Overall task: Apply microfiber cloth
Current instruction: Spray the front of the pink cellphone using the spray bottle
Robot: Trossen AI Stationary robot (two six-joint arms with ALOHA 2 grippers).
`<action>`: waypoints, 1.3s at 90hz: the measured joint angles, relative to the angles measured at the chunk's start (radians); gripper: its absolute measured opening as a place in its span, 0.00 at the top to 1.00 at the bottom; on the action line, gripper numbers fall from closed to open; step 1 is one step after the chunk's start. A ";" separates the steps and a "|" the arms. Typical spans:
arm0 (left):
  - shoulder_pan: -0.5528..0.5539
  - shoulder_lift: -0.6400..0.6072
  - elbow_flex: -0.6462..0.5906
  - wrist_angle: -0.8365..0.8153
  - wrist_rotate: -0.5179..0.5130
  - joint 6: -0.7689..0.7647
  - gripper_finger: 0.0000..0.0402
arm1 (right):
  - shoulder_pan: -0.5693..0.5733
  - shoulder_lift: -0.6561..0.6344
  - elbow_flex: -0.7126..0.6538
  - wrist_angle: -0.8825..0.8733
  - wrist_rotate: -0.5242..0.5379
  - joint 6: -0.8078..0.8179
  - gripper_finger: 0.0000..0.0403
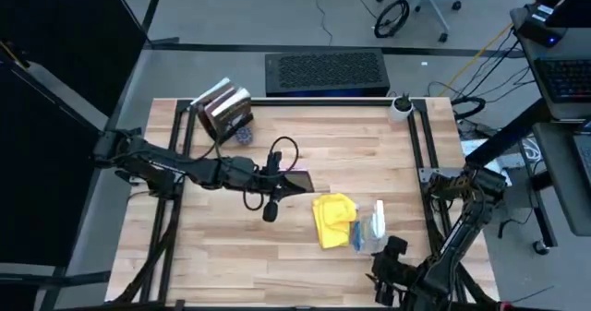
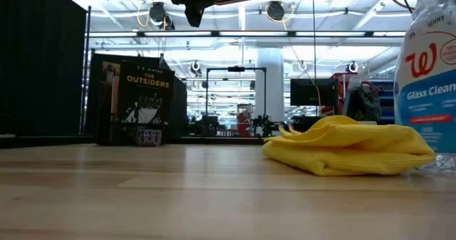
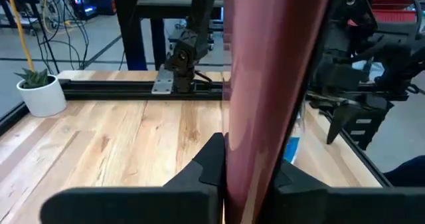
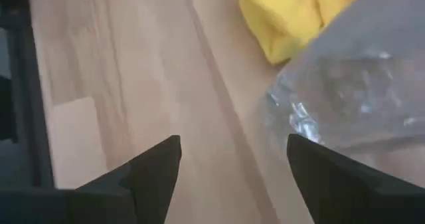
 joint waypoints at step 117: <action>0.002 0.000 0.000 0.000 0.000 -0.006 0.97 | 0.085 -0.377 0.001 -0.494 0.158 0.063 0.02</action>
